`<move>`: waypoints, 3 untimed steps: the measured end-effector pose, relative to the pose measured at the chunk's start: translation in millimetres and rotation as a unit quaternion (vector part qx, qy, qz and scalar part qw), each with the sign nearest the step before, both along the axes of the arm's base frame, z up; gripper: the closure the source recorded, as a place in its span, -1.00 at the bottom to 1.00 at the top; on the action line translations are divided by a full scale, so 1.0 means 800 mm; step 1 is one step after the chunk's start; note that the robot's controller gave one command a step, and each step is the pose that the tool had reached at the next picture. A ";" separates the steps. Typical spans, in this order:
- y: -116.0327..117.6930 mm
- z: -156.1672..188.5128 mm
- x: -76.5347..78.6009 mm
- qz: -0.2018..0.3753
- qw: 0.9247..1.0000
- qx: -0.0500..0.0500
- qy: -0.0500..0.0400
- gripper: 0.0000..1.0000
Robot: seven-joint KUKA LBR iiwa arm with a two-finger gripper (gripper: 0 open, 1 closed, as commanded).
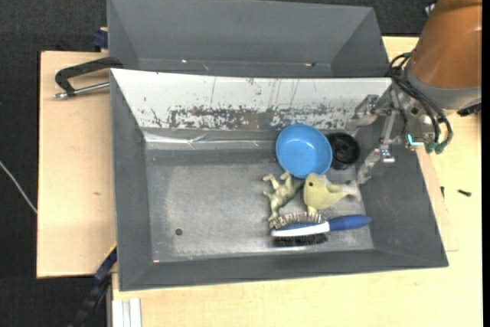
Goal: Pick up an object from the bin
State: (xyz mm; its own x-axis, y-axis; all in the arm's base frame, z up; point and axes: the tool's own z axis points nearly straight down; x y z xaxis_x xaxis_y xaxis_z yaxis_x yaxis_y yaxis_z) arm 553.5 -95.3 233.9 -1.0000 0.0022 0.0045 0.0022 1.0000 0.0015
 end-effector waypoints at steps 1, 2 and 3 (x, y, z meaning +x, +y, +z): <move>-0.011 -0.182 0.018 0.077 0.997 0.002 -0.001 -1.00; -0.008 -0.175 0.021 0.079 0.997 0.003 -0.004 1.00; 0.057 -0.165 -0.055 0.137 0.991 0.000 -0.005 1.00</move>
Offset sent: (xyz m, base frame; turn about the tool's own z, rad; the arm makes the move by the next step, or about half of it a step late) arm 0.0141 -0.0117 -0.1426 -0.1524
